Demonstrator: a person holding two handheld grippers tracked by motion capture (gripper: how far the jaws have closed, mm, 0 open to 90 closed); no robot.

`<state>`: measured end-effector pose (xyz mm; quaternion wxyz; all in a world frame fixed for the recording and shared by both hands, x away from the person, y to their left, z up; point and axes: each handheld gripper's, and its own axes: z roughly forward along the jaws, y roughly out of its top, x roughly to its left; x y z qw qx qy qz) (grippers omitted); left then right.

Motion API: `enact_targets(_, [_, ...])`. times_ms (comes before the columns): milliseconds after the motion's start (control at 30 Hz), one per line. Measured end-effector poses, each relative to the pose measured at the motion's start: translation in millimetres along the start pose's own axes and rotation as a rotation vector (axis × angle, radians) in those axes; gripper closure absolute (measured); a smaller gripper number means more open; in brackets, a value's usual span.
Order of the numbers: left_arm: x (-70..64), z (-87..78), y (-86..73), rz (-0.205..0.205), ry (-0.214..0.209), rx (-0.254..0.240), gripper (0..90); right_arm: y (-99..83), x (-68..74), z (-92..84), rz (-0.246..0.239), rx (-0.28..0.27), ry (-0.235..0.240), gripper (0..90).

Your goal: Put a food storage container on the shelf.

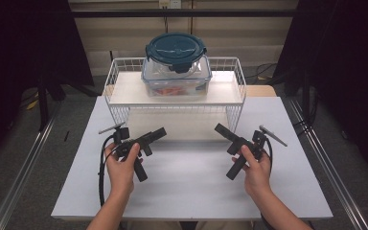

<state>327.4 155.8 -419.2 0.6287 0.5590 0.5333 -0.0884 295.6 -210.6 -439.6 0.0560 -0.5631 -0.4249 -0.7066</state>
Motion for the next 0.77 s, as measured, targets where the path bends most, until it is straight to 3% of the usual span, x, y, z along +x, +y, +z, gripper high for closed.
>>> enact_targets(167, [3.0,-2.8,-3.9,-0.001,-0.002,0.003,9.9,-2.7,-5.9,-7.9,-0.018,0.019,-0.004,25.1])
enact_targets(500, [11.9,-3.5,-17.1,-0.015,0.016,0.03,10.2,-7.9,-19.8,-24.8,-0.003,0.044,-0.022,25.1])
enact_targets(767, [11.7,-5.8,-17.7,-0.008,0.02,0.027,10.1,-5.2,-20.5,-26.8,0.005,0.026,-0.021,25.0])
